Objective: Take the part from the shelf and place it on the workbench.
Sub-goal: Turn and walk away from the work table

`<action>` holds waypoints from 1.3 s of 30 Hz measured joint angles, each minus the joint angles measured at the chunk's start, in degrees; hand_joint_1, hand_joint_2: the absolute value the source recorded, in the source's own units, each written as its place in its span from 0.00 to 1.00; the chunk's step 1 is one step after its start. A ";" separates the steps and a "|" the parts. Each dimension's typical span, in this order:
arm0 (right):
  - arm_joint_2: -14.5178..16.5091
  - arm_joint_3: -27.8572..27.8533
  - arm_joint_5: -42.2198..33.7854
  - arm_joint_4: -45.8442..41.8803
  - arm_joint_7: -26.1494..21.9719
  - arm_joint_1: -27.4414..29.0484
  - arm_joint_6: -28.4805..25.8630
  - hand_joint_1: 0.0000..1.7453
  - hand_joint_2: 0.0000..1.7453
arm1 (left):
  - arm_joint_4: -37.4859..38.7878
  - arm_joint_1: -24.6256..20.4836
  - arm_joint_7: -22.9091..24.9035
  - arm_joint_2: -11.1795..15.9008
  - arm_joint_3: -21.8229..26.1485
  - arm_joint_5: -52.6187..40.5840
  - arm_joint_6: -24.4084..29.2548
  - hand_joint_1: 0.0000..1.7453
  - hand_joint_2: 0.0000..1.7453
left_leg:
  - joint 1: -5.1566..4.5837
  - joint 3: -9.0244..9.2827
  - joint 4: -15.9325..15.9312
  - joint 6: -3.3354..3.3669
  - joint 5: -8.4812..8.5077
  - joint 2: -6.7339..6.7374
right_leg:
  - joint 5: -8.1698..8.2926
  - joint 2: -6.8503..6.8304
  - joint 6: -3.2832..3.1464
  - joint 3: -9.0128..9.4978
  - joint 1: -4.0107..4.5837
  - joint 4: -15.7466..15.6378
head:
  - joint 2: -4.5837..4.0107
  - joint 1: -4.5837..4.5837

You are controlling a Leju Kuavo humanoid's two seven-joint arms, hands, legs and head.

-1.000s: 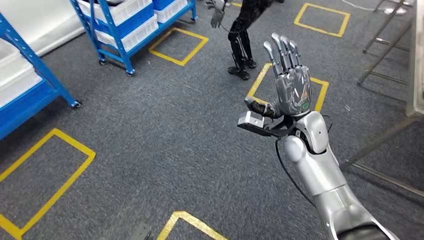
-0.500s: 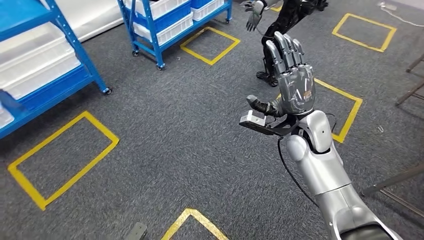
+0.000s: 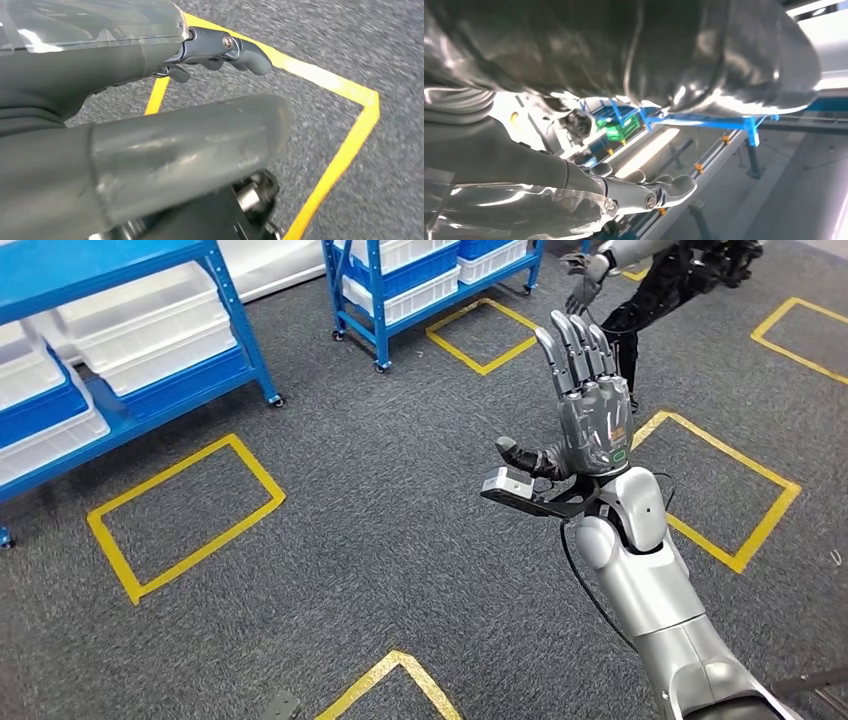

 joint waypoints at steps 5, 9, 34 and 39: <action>0.03 -0.03 0.26 -0.12 0.00 0.33 -0.10 0.00 0.00 | 0.00 -0.02 -0.01 -0.07 -0.02 -0.09 0.27 0.00 0.00 | 0.55 0.32 -1.04 1.51 0.86 -2.68 | -3.56 3.21 1.31 -1.97 -0.59 5.02 | 0.00 0.02; -0.10 -0.10 0.55 0.26 0.00 1.14 -0.09 0.00 0.00 | 0.00 -0.08 0.01 -0.16 -0.03 0.05 0.51 0.00 0.00 | 0.54 0.21 -0.90 1.69 0.95 -5.26 | -6.88 5.23 1.55 -8.13 -0.65 16.35 | 0.00 0.03; 0.29 -0.49 0.48 1.83 -0.80 1.39 -1.02 0.00 0.00 | 0.00 2.23 6.09 0.26 -1.44 -3.00 -1.64 0.00 0.00 | 0.40 0.50 -1.25 0.54 0.74 -1.55 | -0.77 -0.20 0.63 -0.04 -0.28 0.65 | 0.00 -0.15; 0.01 -1.05 0.39 2.68 -0.91 1.85 -1.14 0.00 0.00 | 0.00 2.66 6.87 0.62 -2.39 -4.04 -2.33 0.00 0.00 | 0.68 0.45 -1.44 1.39 1.17 -4.68 | -7.14 5.10 1.50 -7.15 -0.91 15.16 | 0.00 -0.12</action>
